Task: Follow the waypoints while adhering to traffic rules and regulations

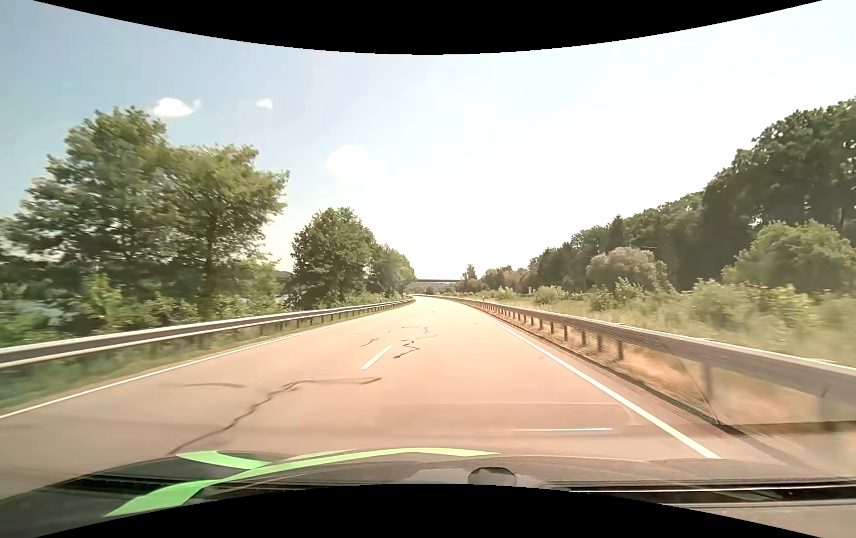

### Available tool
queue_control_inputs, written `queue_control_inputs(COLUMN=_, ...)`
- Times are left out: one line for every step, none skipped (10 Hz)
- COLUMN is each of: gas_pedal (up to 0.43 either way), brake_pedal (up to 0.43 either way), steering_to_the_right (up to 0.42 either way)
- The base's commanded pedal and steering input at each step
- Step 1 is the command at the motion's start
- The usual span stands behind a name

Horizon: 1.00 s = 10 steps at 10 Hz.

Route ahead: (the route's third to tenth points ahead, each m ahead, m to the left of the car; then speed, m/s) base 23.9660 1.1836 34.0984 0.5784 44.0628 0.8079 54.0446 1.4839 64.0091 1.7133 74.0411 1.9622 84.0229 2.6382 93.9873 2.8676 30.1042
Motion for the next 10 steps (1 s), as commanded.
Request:
queue_control_inputs(gas_pedal=0.339, brake_pedal=0.000, steering_to_the_right=-0.003)
queue_control_inputs(gas_pedal=0.339, brake_pedal=0.000, steering_to_the_right=-0.003)
queue_control_inputs(gas_pedal=0.339, brake_pedal=0.000, steering_to_the_right=-0.003)
queue_control_inputs(gas_pedal=0.339, brake_pedal=0.000, steering_to_the_right=-0.004)
queue_control_inputs(gas_pedal=0.339, brake_pedal=0.000, steering_to_the_right=-0.004)
queue_control_inputs(gas_pedal=0.339, brake_pedal=0.000, steering_to_the_right=-0.004)
queue_control_inputs(gas_pedal=0.331, brake_pedal=0.000, steering_to_the_right=-0.004)
queue_control_inputs(gas_pedal=0.299, brake_pedal=0.000, steering_to_the_right=-0.004)
queue_control_inputs(gas_pedal=0.299, brake_pedal=0.000, steering_to_the_right=-0.004)
queue_control_inputs(gas_pedal=0.299, brake_pedal=0.000, steering_to_the_right=-0.005)
